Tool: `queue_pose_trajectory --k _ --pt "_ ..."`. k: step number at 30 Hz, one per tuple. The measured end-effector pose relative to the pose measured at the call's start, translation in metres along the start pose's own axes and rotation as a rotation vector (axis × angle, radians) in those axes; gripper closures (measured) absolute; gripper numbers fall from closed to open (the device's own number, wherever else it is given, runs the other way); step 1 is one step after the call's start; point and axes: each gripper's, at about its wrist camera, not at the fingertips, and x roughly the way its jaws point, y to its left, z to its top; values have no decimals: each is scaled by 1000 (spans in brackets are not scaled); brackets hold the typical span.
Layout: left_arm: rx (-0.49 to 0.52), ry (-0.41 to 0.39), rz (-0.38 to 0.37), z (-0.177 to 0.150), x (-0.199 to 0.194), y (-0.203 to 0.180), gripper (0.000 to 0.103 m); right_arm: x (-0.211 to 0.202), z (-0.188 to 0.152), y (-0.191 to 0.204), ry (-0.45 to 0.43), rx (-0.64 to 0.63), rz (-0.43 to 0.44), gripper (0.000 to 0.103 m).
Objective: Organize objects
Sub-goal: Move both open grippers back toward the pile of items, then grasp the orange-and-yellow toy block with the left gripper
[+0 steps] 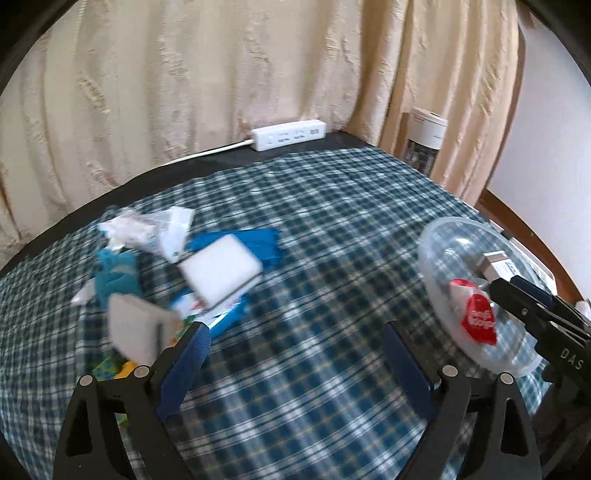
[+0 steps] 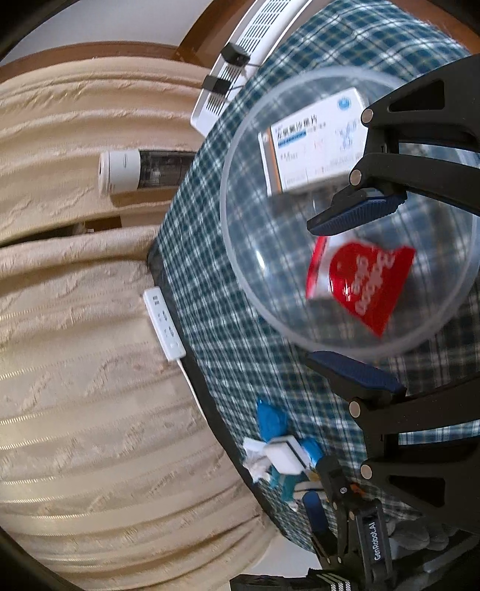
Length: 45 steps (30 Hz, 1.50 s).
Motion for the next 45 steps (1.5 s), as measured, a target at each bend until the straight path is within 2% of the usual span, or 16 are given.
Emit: queue_pose_trajectory --k 14,22,36,45 --pt "-104 0 80 -22 -14 65 6 16 -6 41 51 -57 68 36" --pt "-166 30 122 -40 -10 99 6 28 -12 63 93 -90 103 36" --pt "-189 54 117 -51 2 114 7 40 -19 96 137 -148 140 36" --pt "-171 48 121 -52 8 114 24 49 -23 108 164 -168 153 36"
